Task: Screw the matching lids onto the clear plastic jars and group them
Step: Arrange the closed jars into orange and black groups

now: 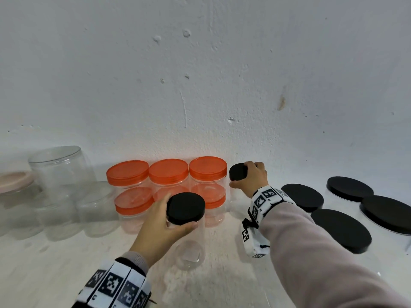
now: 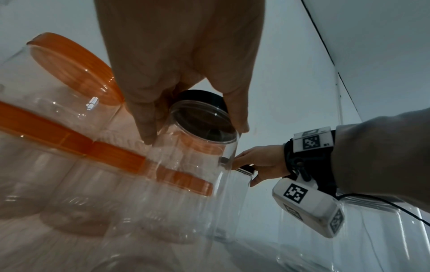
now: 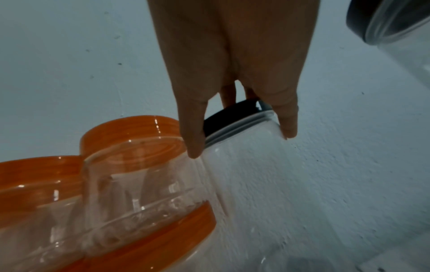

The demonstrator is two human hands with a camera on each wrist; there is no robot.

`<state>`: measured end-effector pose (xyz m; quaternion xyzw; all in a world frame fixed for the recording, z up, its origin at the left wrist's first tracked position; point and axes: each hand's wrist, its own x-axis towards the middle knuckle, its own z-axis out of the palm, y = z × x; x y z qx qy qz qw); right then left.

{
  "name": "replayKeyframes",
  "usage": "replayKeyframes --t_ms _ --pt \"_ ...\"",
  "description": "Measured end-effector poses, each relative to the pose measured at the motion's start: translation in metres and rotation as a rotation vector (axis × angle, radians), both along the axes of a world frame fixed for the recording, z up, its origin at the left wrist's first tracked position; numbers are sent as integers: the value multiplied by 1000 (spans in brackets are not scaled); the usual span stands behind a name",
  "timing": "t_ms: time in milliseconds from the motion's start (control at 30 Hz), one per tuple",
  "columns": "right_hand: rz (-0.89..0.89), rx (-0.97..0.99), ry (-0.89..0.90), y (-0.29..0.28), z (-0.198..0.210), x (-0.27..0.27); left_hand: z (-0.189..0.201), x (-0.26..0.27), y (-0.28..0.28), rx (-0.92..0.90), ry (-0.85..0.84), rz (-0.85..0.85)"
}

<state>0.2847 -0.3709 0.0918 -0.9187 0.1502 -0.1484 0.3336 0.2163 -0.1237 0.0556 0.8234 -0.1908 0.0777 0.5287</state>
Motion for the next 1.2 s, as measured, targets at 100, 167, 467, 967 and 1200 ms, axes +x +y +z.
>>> replayKeyframes --t_ms 100,167,467,967,1200 --pt "5 8 11 1 -2 6 -3 1 1 -16 5 -9" --pt "-16 -16 29 2 -5 9 -4 3 1 -13 10 -9" --pt "-85 -62 19 -3 -20 12 -9 7 3 -19 23 -18" --pt "34 -51 12 -6 -17 -5 -10 7 3 3 14 -7" --pt "136 -11 -190 26 14 -66 -6 5 3 3 -9 -12"
